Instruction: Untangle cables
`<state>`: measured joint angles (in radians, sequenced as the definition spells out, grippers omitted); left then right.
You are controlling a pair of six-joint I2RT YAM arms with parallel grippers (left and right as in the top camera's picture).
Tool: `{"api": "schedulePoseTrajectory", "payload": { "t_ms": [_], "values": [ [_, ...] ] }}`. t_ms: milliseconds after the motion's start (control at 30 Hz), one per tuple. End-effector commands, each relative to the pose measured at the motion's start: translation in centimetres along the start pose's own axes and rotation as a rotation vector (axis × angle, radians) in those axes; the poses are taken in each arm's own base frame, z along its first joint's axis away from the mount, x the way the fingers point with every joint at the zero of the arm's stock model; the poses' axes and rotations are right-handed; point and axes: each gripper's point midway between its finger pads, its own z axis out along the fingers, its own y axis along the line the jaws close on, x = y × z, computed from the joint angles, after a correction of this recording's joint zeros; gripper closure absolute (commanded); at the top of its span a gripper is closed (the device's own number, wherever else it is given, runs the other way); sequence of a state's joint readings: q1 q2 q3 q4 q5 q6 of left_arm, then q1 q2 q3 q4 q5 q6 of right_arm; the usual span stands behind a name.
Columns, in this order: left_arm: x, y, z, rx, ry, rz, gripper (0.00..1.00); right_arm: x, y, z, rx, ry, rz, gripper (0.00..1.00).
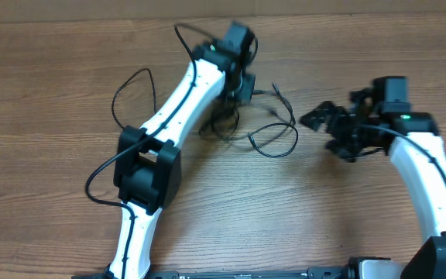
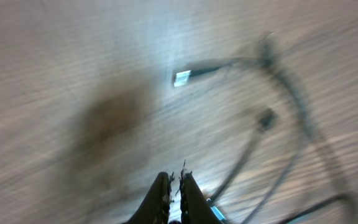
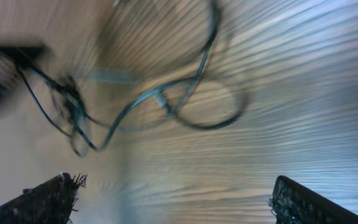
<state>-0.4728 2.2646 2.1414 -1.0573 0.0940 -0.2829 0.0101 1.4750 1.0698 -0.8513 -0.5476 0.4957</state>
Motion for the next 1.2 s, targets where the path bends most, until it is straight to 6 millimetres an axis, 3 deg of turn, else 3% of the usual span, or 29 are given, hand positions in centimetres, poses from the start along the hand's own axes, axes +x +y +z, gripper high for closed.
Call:
{"api": "schedulePoseTrajectory", "payload": {
  "t_ms": [0,100,200,400,567,767,867,1000,1167],
  "values": [
    [-4.3,-1.3,-7.9,0.060,-0.178,-0.071,0.96,2.6,1.1,2.4,-0.021,0.084,0.040,0.02],
    [-4.8,-1.7,-9.9,0.073,-0.198,-0.119,0.96,3.7,3.8,3.7,-0.106,0.110,-0.045,0.02],
    [-4.6,-1.7,-10.6,0.077,-0.192,-0.179,0.96,3.5,7.0,4.2,-0.195,0.070,-0.142,0.12],
    [-4.5,-1.9,-11.9,0.086,-0.191,-0.245,0.96,2.5,12.9,4.0,-0.369,-0.005,-0.093,0.16],
    [-4.4,-3.0,-13.0,0.145,-0.182,-0.251,0.96,2.1,15.5,4.4,-0.399,-0.105,-0.119,0.27],
    [-4.1,-5.2,-14.1,0.271,-0.148,-0.239,0.96,0.9,14.5,6.6,-0.268,-0.263,-0.037,0.50],
    [-4.2,-5.0,-14.6,0.269,-0.156,-0.236,0.96,0.1,11.8,7.4,-0.149,-0.318,0.031,0.65],
    [-5.2,-1.9,-17.3,0.199,-0.242,-0.268,0.96,-0.4,4.9,7.1,0.118,-0.373,0.188,0.72],
    [-6.7,3.5,-22.8,0.114,-0.401,-0.346,0.96,-0.2,-0.2,5.9,0.308,-0.371,0.252,0.73]
  ]
}}
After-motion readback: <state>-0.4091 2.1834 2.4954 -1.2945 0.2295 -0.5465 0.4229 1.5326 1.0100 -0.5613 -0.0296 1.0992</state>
